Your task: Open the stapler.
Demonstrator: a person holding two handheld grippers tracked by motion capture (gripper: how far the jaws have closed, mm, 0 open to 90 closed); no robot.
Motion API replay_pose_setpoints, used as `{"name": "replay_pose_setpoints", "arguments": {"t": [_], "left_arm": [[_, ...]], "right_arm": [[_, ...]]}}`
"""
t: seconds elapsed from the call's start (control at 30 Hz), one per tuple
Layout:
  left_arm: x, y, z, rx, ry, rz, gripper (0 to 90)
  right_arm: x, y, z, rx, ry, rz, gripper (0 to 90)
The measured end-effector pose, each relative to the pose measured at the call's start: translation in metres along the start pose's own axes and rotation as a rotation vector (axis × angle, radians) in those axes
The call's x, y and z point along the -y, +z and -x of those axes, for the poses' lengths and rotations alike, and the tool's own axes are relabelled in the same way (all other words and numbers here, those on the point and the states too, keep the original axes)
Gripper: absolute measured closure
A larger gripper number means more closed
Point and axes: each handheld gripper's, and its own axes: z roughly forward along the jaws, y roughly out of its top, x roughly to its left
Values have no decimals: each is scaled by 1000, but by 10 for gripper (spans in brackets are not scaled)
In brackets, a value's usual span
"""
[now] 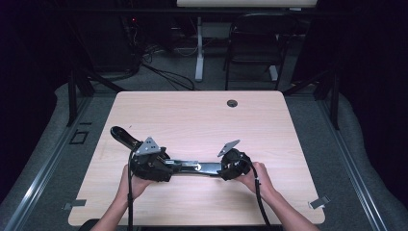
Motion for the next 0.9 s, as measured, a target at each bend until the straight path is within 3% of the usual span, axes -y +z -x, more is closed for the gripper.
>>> {"name": "replay_pose_setpoints", "arguments": {"t": [0.13,0.3,0.7,0.9], "left_arm": [[4,4,4,11,20,-49,111],[8,6,8,14,35,-75,84],[14,9,8,46,45,-110,49],[15,11,5,42,38,-121,42]], "right_arm": [[-2,-9,3,-8,-3,3,276],[-1,-23,9,-15,11,9,148],[27,-61,31,-30,83,-19,146],[50,-67,42,-35,137,-72,157]]}}
